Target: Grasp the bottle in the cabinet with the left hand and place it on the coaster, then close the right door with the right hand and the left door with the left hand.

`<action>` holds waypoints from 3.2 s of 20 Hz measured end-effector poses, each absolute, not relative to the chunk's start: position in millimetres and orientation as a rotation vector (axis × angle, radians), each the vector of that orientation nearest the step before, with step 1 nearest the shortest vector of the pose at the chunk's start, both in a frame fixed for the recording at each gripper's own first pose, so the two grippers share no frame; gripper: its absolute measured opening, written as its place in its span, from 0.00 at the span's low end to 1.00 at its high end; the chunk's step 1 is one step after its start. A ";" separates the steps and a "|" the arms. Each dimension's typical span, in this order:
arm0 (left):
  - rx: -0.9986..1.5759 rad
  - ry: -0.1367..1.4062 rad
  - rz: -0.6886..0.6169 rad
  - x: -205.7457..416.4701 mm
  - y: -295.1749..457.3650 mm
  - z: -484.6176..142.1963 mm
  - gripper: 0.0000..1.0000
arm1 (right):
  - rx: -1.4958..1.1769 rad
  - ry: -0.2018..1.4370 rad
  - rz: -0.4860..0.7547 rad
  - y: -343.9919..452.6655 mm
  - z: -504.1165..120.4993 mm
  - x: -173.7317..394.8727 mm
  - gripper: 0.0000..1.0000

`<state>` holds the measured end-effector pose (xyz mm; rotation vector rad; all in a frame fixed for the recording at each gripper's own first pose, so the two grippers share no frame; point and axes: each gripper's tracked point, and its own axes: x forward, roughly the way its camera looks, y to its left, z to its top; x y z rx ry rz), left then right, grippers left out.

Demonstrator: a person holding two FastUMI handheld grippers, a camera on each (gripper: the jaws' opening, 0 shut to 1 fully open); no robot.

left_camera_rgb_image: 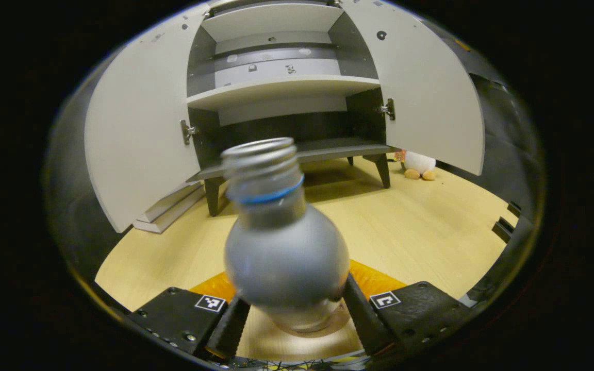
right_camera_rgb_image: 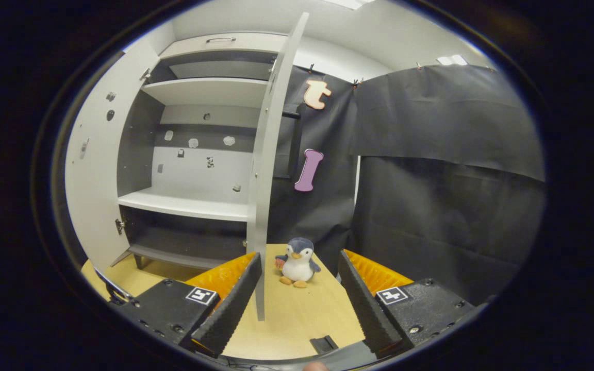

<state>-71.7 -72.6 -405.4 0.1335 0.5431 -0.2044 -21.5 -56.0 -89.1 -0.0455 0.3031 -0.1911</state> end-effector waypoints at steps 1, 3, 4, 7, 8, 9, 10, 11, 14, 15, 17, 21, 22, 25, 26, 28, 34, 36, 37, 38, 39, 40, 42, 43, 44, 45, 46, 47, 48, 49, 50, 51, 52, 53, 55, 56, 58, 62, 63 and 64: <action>0.133 0.545 -0.205 -72.9 -71.5 -404.5 0.88 | -0.040 0.304 -0.193 -58.5 -89.5 -21.4 0.98; 0.143 0.543 -0.208 -74.1 -70.8 -399.4 0.89 | -0.031 0.298 -0.194 -62.0 -89.2 -19.6 0.99; 0.148 0.542 -0.208 -74.5 -70.4 -396.1 0.90 | -0.028 0.294 -0.195 -63.7 -89.1 -18.6 0.98; 0.150 0.534 -0.207 -75.9 -71.4 -382.5 0.96 | -0.020 0.272 -0.188 -69.4 -84.0 -14.5 0.98; 0.150 0.528 -0.203 -76.3 -70.9 -375.2 0.97 | -0.018 0.266 -0.180 -71.1 -82.8 -12.3 0.98; 0.148 0.523 -0.203 -77.5 -70.1 -367.1 0.98 | -0.017 0.259 -0.176 -73.4 -80.9 -9.8 0.98; 0.147 0.518 -0.201 -78.0 -69.0 -358.3 0.98 | -0.012 0.249 -0.176 -78.3 -77.7 -6.9 0.99; 0.139 0.509 -0.204 -77.8 -68.4 -348.7 0.98 | -0.004 0.238 -0.177 -82.7 -74.3 -3.1 0.98; 0.112 0.472 -0.199 -77.2 -66.1 -313.8 0.98 | 0.024 0.204 -0.184 -99.9 -64.1 10.5 0.98; 0.106 0.461 -0.190 -76.7 -64.0 -303.0 0.98 | 0.028 0.189 -0.185 -105.6 -58.9 16.5 0.98; 0.086 0.437 -0.176 -76.1 -61.1 -279.2 0.98 | 0.023 0.170 -0.183 -114.2 -51.8 27.7 0.98; 0.051 0.397 -0.151 -75.0 -51.6 -232.3 0.98 | 0.045 0.121 -0.149 -117.4 -24.2 55.7 0.98; 0.046 0.389 -0.141 -75.0 -47.4 -221.8 0.98 | 0.049 0.109 -0.144 -117.7 -17.7 64.1 0.99; 0.013 0.364 -0.110 -75.0 -33.0 -193.0 0.98 | 0.042 0.092 -0.141 -120.8 -4.3 85.6 0.99; 0.001 0.357 -0.097 -74.4 -27.2 -184.4 0.98 | 0.038 0.093 -0.140 -121.5 -3.4 92.5 0.99; -0.003 0.367 -0.081 -77.8 -15.2 -175.8 0.97 | 0.026 0.111 -0.141 -121.4 -5.6 99.1 0.99; 0.021 0.362 0.046 -85.4 44.9 -153.8 0.98 | 0.009 0.106 -0.150 -120.2 -2.0 99.9 0.94; 0.027 0.376 0.089 -83.0 61.5 -154.8 0.96 | 0.007 0.120 -0.134 -118.3 -2.9 99.4 0.94; 0.025 0.377 0.109 -82.3 69.2 -154.0 0.98 | 0.007 0.125 -0.124 -115.4 -2.1 99.7 0.94; 0.015 0.373 0.125 -79.6 75.1 -151.0 0.98 | 0.008 0.131 -0.117 -112.2 -1.6 100.0 0.94; 0.000 0.368 0.134 -77.6 79.2 -147.5 0.98 | 0.010 0.136 -0.108 -109.1 -1.4 100.4 0.93; -0.013 0.358 0.145 -74.8 84.7 -143.9 0.97 | 0.014 0.143 -0.100 -103.9 -1.7 101.3 0.93; -0.042 0.343 0.167 -66.4 98.8 -137.9 0.98 | 0.013 0.155 -0.084 -96.1 -2.1 99.5 0.93; -0.061 0.351 0.182 -64.7 104.7 -138.1 0.98 | 0.008 0.157 -0.068 -91.2 -0.9 99.1 0.90; -0.076 0.353 0.197 -63.0 110.8 -137.3 0.98 | 0.002 0.157 -0.044 -83.1 -0.5 97.8 0.93; -0.085 0.350 0.210 -60.9 117.7 -135.6 0.98 | -0.004 0.158 -0.015 -73.3 0.9 96.8 0.93; -0.089 0.343 0.220 -59.2 124.0 -132.1 0.97 | -0.013 0.156 0.010 -63.5 1.2 96.9 0.89; -0.088 0.337 0.233 -57.0 132.0 -129.3 0.92 | -0.019 0.153 0.028 -55.7 2.3 97.0 0.89; -0.087 0.333 0.244 -55.1 139.7 -125.4 0.95 | -0.023 0.150 0.043 -48.6 2.8 97.8 0.93; -0.082 0.330 0.255 -54.1 146.0 -121.8 0.99 | -0.025 0.150 0.057 -41.5 3.7 97.9 0.93; -0.077 0.328 0.265 -53.1 152.3 -120.1 0.95 | -0.026 0.151 0.074 -33.7 3.2 98.9 0.93; -0.070 0.327 0.275 -52.4 159.9 -116.6 0.95 | -0.025 0.151 0.091 -25.6 3.8 100.2 0.93; -0.061 0.328 0.283 -50.5 166.9 -113.8 0.95 | -0.024 0.151 0.104 -18.4 4.1 101.6 0.93; -0.055 0.324 0.284 -48.6 171.6 -111.5 0.95 | -0.024 0.151 0.114 -11.2 4.4 103.5 0.93; -0.049 0.317 0.283 -42.2 179.2 -105.5 0.95 | -0.029 0.150 0.123 0.5 4.9 110.3 0.93; -0.044 0.317 0.287 -38.4 183.6 -104.0 0.95 | -0.032 0.150 0.123 5.4 5.5 113.1 0.93; -0.037 0.311 0.283 -30.2 189.2 -99.5 0.92 | -0.029 0.144 0.128 17.7 9.8 120.0 0.90; -0.082 0.298 0.242 -12.9 189.1 -93.1 0.95 | -0.043 0.143 0.177 54.9 10.4 131.8 0.93; -0.089 0.295 0.235 -9.5 191.9 -88.0 0.95 | -0.054 0.148 0.190 65.0 9.3 133.5 0.91; -0.091 0.293 0.233 -6.5 194.8 -85.9 0.99 | -0.062 0.149 0.200 73.6 8.7 136.0 0.94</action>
